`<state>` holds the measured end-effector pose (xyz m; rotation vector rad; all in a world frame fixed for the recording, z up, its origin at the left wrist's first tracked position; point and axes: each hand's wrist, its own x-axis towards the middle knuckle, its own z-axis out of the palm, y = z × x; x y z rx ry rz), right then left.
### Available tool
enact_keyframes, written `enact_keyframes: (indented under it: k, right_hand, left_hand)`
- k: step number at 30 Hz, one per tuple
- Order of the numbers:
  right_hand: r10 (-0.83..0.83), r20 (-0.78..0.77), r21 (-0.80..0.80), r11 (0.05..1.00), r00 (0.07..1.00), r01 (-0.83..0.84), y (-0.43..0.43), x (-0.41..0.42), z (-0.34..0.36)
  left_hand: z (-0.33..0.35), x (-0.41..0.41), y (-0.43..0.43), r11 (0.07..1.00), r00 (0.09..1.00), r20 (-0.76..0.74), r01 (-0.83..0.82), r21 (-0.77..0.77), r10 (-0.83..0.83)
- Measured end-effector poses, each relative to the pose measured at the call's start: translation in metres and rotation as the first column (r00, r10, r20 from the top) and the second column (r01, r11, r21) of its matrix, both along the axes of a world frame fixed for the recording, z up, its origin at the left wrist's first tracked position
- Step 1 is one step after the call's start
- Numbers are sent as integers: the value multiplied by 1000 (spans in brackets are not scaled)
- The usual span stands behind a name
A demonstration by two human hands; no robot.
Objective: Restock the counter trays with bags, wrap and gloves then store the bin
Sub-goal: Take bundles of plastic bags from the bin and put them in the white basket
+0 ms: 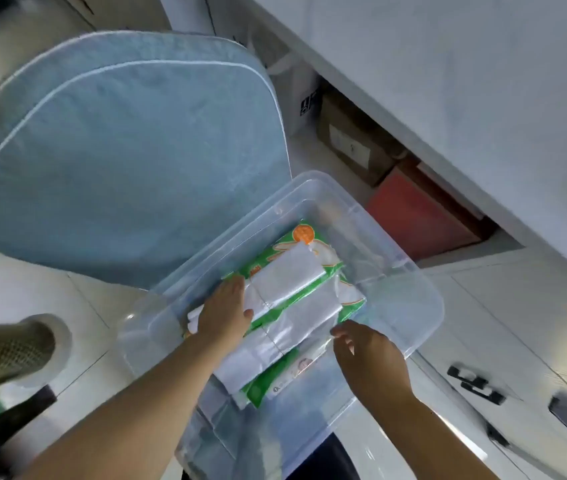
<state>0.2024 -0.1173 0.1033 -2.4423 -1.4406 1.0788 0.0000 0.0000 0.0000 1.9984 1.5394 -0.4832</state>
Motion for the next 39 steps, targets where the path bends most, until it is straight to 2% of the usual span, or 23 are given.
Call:
enact_keyframes:
  k: [4,9,16,21,23,25,28,32,34,36,39]
  right_hand:
    - [6,0,-13,1000,1000,-6,2,6,-25]
    - [45,4,-41,998,999,-45,-3,5,-45]
    - [136,40,-46,990,990,-134,-4,-5,-45]
    - [237,71,-63,970,969,-233,-9,-17,-35]
    - [263,39,-80,962,964,-259,-6,-24,-34]
    - [309,-13,-130,942,951,-308,3,-36,-41]
    - [452,-47,-187,872,891,-452,20,-63,-68]
    - [567,-43,-147,811,823,-567,38,-106,-114]
    - [702,-13,-115,706,712,-698,45,-117,-134]
    - [807,105,-75,589,581,-805,48,-118,-148]
    - [817,317,-56,523,482,-850,46,-114,-153]
  left_hand:
    - [-20,8,17,996,996,-22,-81,36,82]
    - [-40,5,17,998,995,-93,-38,49,43]
    - [-20,-11,6,991,991,63,-115,-63,119]
    - [53,-39,6,975,964,228,-170,145,134]
    - [84,-57,10,945,942,290,-236,225,167]
    - [105,-75,17,920,915,335,-311,238,223]
    - [107,-92,29,928,918,310,-317,197,248]
    - [88,-101,37,942,911,344,-295,161,227]
    - [80,-104,39,944,919,353,-258,207,174]
    - [74,-107,42,941,927,353,-223,255,124]
    - [71,-108,44,947,930,357,-187,262,85]
